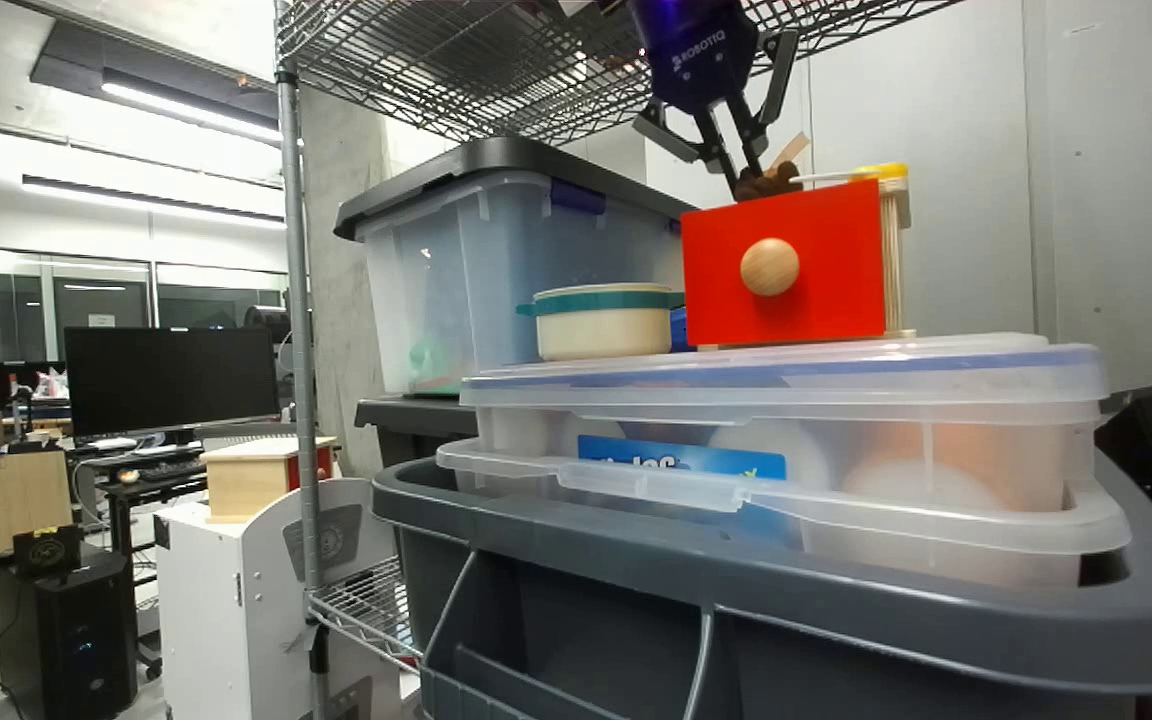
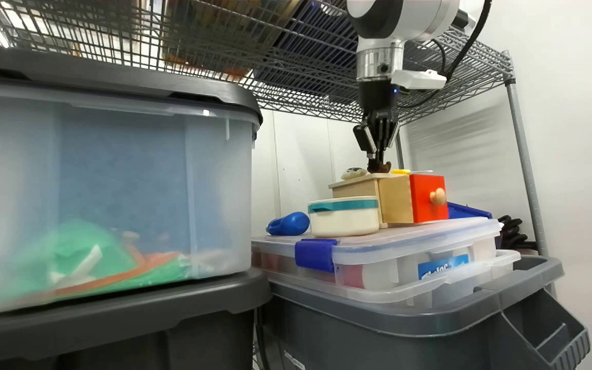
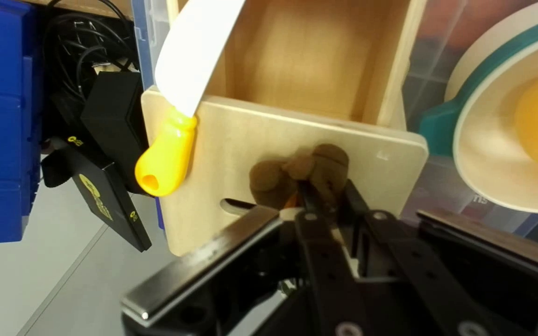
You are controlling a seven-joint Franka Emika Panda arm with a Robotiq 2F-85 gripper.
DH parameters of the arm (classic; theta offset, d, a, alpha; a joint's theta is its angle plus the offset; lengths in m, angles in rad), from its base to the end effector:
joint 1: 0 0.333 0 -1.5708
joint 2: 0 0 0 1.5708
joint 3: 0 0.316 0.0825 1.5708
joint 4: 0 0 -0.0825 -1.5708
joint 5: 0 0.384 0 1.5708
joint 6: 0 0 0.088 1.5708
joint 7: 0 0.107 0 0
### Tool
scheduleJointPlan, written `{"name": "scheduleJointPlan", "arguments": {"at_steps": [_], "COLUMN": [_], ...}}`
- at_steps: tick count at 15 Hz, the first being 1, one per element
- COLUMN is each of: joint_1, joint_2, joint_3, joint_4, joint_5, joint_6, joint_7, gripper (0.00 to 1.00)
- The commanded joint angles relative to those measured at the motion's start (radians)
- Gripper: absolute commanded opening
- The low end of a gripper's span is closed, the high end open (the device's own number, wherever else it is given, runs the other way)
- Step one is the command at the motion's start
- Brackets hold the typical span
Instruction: Put the brown plush, the teddy toy and the white toy in the drawer, and the scissors in the white container
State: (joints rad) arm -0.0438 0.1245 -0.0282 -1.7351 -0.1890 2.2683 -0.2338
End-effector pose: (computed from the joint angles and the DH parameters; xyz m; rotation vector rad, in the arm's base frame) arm 0.6342 -0.0497 0.5433 2.8370 0.3627 0.5473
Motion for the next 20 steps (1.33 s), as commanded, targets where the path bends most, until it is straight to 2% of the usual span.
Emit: {"name": "scheduleJointPlan", "arguments": {"at_steps": [1,8,20], "joint_1": [0.001,0.002,-0.001], "joint_2": [-0.058,-0.135,-0.232], "joint_3": [0.003,0.001,-0.015], "joint_4": [-0.063,-0.139,-0.214], "joint_5": [0.026,0.064,0.056], "joint_6": [-0.004,-0.008,-0.018], "joint_7": [-0.014,-0.024,-0.014], "gripper": [0.04,0.04,0.04]}}
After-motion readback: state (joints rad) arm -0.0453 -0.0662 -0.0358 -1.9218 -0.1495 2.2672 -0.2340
